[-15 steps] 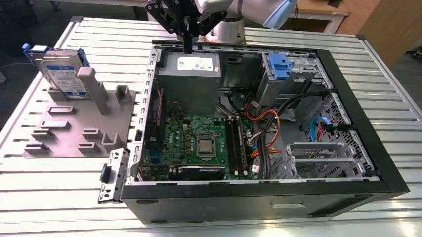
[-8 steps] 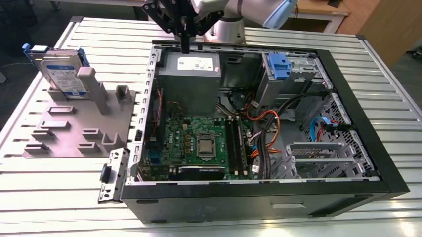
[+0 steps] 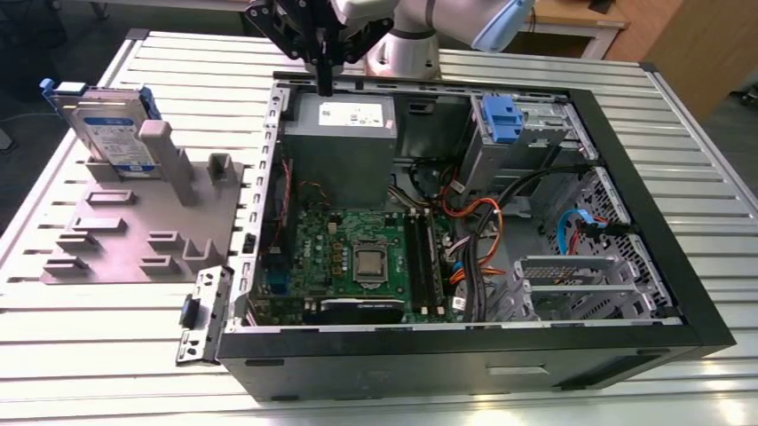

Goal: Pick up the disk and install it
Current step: 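Reach for the disk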

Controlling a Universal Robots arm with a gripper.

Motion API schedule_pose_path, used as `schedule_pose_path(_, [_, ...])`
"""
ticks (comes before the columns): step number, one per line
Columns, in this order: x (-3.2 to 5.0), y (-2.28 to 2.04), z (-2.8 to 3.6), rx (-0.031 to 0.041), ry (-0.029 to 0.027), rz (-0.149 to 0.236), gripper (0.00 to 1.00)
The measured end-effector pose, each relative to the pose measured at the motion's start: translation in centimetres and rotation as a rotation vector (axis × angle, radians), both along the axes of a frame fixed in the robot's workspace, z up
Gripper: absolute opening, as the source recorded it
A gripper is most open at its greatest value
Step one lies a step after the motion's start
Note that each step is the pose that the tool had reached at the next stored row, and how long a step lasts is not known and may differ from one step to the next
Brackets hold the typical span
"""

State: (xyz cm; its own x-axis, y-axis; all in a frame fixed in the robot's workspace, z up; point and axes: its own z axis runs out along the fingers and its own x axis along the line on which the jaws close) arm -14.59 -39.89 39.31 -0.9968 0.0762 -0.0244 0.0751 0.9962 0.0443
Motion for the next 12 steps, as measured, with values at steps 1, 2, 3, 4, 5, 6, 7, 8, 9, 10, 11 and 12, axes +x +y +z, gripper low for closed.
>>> schedule_pose_path(1, [-0.04,0.00,0.00,0.0000,0.0000,0.000,0.11])
schedule_pose_path(2, [-0.09,0.00,0.00,0.0000,-0.0001,0.000,0.11])
schedule_pose_path(3, [-0.14,0.00,0.00,0.0001,-0.0001,0.000,0.11])
schedule_pose_path(4, [-0.18,0.00,0.00,0.0000,0.0000,0.000,0.11])
schedule_pose_path(5, [-0.19,0.00,0.00,0.0000,0.0000,0.000,0.11])
schedule_pose_path(6, [-0.20,0.00,0.00,0.0000,0.0000,0.000,0.11])
schedule_pose_path(7, [-0.21,0.00,0.00,0.0000,0.0000,0.000,0.11])
schedule_pose_path(8, [-0.21,0.00,0.00,0.0001,-0.0001,0.000,0.11])
schedule_pose_path(9, [-0.21,0.00,0.00,0.0000,0.0000,0.000,0.11])
schedule_pose_path(10, [-0.22,0.00,0.00,0.0000,0.0000,0.000,0.11])
schedule_pose_path(11, [-0.22,0.00,0.00,0.0000,0.0000,0.000,0.11])
schedule_pose_path(12, [-0.44,0.00,0.00,0.0000,-0.0001,0.000,0.11])
